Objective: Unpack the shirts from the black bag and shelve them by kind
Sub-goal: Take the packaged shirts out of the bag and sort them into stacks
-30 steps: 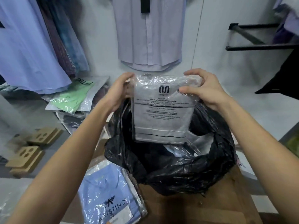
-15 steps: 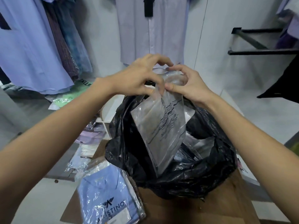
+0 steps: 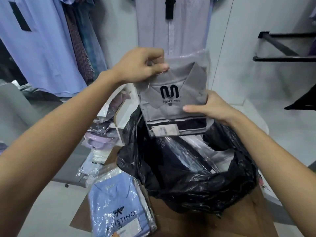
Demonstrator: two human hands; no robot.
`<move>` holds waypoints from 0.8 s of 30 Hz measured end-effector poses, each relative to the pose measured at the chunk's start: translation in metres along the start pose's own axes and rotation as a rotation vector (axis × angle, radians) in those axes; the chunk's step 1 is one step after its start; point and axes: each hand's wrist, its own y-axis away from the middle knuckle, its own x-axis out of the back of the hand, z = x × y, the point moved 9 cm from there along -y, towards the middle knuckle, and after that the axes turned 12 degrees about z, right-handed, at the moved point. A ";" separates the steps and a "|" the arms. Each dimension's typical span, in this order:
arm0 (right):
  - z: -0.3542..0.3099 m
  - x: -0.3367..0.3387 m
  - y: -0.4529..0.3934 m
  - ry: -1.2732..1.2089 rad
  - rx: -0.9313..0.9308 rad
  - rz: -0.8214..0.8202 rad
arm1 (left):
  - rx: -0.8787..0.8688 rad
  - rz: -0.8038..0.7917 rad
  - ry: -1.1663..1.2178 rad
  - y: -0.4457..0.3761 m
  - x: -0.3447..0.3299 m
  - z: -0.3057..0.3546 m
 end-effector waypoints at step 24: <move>0.097 -0.278 0.079 0.064 -0.118 -0.177 | 1.394 0.553 0.728 0.415 -0.044 -0.133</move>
